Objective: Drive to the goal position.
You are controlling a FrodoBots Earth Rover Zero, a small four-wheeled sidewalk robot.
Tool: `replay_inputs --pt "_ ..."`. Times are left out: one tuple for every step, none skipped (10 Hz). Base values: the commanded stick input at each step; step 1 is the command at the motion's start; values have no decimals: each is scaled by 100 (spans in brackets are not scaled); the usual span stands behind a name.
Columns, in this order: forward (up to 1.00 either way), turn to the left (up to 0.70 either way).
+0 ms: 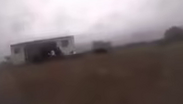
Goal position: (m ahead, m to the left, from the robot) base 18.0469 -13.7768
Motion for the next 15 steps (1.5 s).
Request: replay_inputs --pt "70 0" --pt "70 0" --pt "70 0" --pt "70 0" --pt "70 0" --pt "70 0" --pt "70 0" --pt "70 0" --pt "70 0" --pt "70 0" --pt "70 0" --pt "70 0" --pt "70 0" --pt "70 0" --pt "70 0"
